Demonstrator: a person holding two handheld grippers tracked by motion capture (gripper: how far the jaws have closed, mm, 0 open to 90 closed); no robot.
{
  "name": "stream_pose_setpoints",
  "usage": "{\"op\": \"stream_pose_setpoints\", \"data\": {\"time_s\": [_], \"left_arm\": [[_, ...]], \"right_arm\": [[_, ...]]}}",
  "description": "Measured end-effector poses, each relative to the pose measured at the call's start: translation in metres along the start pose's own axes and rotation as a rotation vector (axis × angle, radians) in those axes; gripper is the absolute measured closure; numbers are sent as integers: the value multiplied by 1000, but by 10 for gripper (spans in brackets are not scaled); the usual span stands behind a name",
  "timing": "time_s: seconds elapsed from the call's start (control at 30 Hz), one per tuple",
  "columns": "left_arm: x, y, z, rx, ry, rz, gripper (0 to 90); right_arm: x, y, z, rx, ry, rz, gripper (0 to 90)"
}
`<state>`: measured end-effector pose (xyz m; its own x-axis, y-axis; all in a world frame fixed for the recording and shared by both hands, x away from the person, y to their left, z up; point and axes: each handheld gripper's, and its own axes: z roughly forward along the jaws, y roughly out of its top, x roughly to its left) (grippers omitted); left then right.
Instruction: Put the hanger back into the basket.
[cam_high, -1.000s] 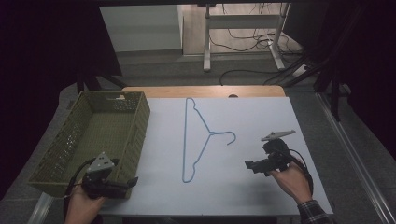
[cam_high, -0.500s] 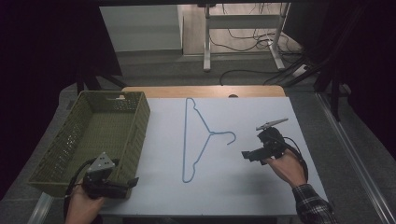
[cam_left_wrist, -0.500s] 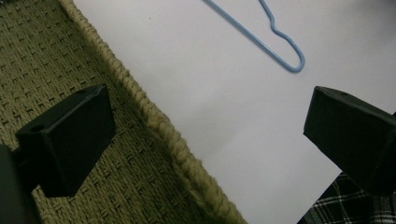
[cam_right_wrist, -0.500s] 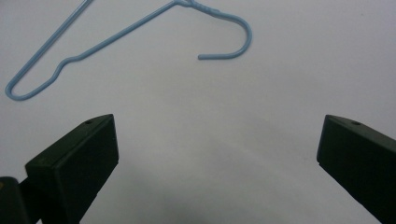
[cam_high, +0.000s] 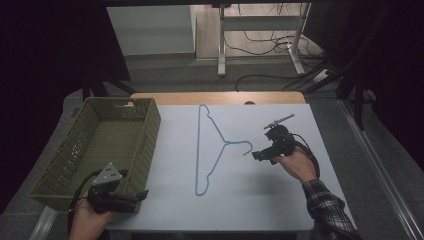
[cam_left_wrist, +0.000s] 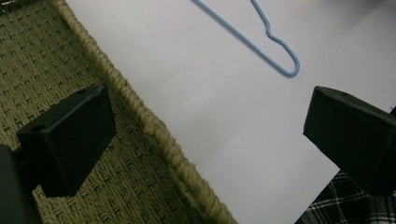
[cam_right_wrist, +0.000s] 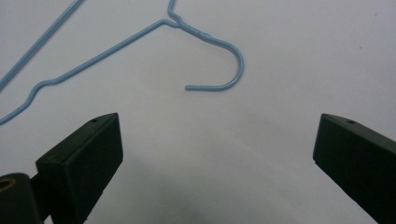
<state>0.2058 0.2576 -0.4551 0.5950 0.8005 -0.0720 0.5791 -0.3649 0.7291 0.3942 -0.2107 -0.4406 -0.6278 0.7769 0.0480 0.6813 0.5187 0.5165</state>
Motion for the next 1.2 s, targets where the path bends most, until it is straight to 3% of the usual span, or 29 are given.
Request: {"op": "stream_pose_setpoints", "data": {"time_s": [0.37, 0.73, 1.2], "left_arm": [[2, 0, -1, -1, 1, -3, 24], [2, 0, -1, -2, 1, -3, 25], [2, 0, -1, -1, -1, -7, 25]], "right_arm": [[-6, 20, 22, 83, -10, 45, 2], [-10, 35, 34, 117, -36, 50, 0], [-10, 53, 60, 194, -92, 35, 187]]}}
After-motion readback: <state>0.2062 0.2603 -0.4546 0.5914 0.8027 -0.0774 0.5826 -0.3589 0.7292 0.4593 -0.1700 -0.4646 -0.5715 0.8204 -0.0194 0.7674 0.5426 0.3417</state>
